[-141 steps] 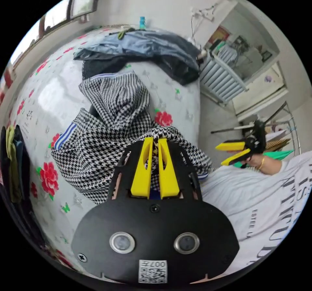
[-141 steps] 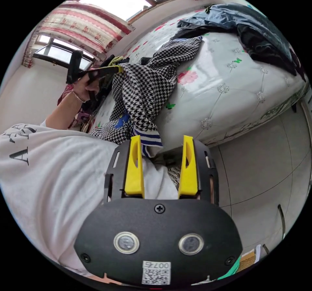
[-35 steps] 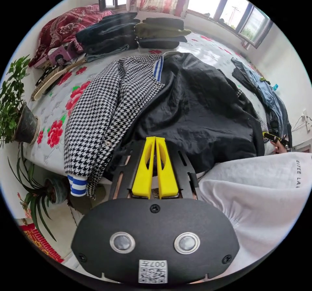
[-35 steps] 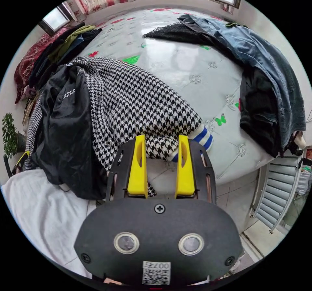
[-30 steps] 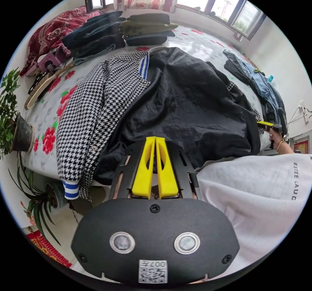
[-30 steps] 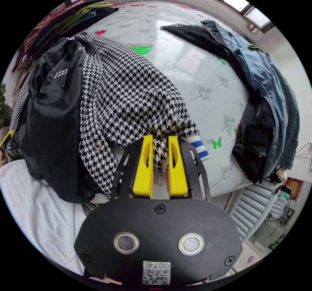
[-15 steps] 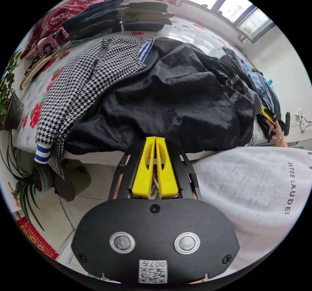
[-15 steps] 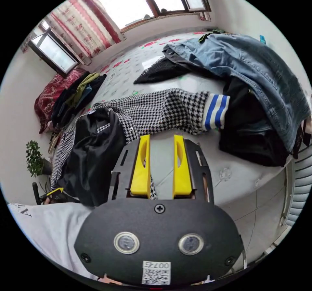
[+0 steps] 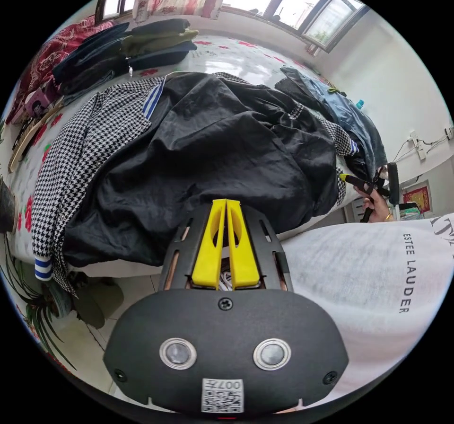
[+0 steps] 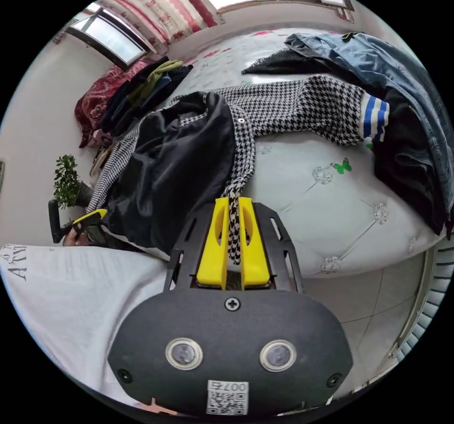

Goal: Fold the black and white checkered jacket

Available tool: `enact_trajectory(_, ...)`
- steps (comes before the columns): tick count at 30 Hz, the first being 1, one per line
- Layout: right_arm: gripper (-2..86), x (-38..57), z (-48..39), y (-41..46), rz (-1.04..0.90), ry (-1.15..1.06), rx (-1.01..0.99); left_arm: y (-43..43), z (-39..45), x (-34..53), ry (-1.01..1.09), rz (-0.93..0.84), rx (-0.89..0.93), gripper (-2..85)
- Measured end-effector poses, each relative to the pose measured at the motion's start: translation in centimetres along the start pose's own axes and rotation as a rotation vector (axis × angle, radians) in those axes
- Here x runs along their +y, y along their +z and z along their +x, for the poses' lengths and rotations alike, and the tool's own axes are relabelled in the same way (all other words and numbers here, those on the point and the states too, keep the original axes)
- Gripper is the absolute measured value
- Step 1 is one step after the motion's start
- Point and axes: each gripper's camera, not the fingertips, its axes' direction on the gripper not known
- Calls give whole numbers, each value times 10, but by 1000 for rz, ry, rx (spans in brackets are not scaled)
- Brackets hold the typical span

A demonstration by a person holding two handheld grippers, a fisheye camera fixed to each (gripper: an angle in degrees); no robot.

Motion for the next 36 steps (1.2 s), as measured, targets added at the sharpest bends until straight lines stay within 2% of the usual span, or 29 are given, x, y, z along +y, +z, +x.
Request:
enact_trajectory(2,21,-11,-11,-40,98,-54,-111,-6,6,3,31,37,24,-10)
enact_trajectory(5,19,-38,-87,-113,194,-374,-295,-17,10,12,74,85,58,-10)
enact_trajectory(6,20,-41,-132,-136,210,-562,-343,-20,10,17,88,100,59,-10)
enact_trajectory(7,23,-40,-178,-150,193,-754,-397,-23,10,22,100,116,55,-10)
enact_trajectory(9,27,-33,-238,-150,112,-1004,-494,-25,7,29,99,129,49,-10)
enact_trajectory(11,34,-29,-285,-120,-26,-1133,-586,-21,-3,36,71,113,52,-10)
enact_trajectory(13,43,-29,-321,-50,-246,-1111,-618,-11,-21,49,7,76,63,-10)
enact_trajectory(16,50,-30,-327,8,-383,-994,-581,-7,-48,67,-72,51,88,-10)
enact_trajectory(20,55,-59,-313,15,-354,-872,-491,-4,-76,89,-121,24,98,-9)
enact_trajectory(27,67,-181,-335,41,-181,-742,-84,-7,-104,77,-21,14,198,-2)
enact_trajectory(32,70,-255,-375,111,-225,-707,170,5,-122,46,81,-36,262,33)
enact_trajectory(36,66,-285,-392,196,-349,-664,321,29,-133,26,157,-129,310,63)
